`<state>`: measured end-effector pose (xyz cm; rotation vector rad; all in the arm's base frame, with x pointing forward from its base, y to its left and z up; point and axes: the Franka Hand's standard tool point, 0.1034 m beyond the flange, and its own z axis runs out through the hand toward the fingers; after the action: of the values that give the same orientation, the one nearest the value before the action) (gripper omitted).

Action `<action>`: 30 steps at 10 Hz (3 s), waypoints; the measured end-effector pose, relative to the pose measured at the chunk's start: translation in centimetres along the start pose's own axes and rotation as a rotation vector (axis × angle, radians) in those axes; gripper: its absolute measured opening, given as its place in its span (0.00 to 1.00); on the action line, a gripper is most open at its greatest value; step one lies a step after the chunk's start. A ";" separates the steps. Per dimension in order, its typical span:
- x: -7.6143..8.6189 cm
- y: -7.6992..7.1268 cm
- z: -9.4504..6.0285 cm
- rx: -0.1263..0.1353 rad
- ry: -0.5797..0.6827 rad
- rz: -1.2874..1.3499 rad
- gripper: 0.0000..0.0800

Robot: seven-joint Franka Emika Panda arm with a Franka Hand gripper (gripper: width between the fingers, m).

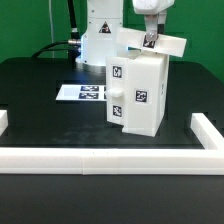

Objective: Assemble cabinet

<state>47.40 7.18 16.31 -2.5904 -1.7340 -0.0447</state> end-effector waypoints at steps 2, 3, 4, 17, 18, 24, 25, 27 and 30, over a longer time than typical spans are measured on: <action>0.1 0.1 0.0 -0.001 0.009 0.148 0.69; 0.2 0.0 0.0 0.000 0.010 0.257 0.69; 0.4 -0.1 0.0 0.002 0.010 0.349 0.69; 3.4 -0.3 0.1 0.010 0.022 1.256 0.69; 3.5 -0.1 0.1 0.007 0.026 1.316 0.69; 3.5 0.1 0.1 0.013 0.027 1.712 0.69; 3.5 0.1 0.1 0.014 0.027 1.778 0.69; 3.5 0.1 0.1 0.017 0.027 1.959 0.69; 3.7 0.0 0.1 0.008 0.037 2.245 0.69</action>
Offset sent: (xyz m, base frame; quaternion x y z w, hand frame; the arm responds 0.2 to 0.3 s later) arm 0.0046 0.0101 0.0065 0.0028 0.0007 0.2153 0.9765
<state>48.82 10.60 16.39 -2.6564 1.5663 -0.0182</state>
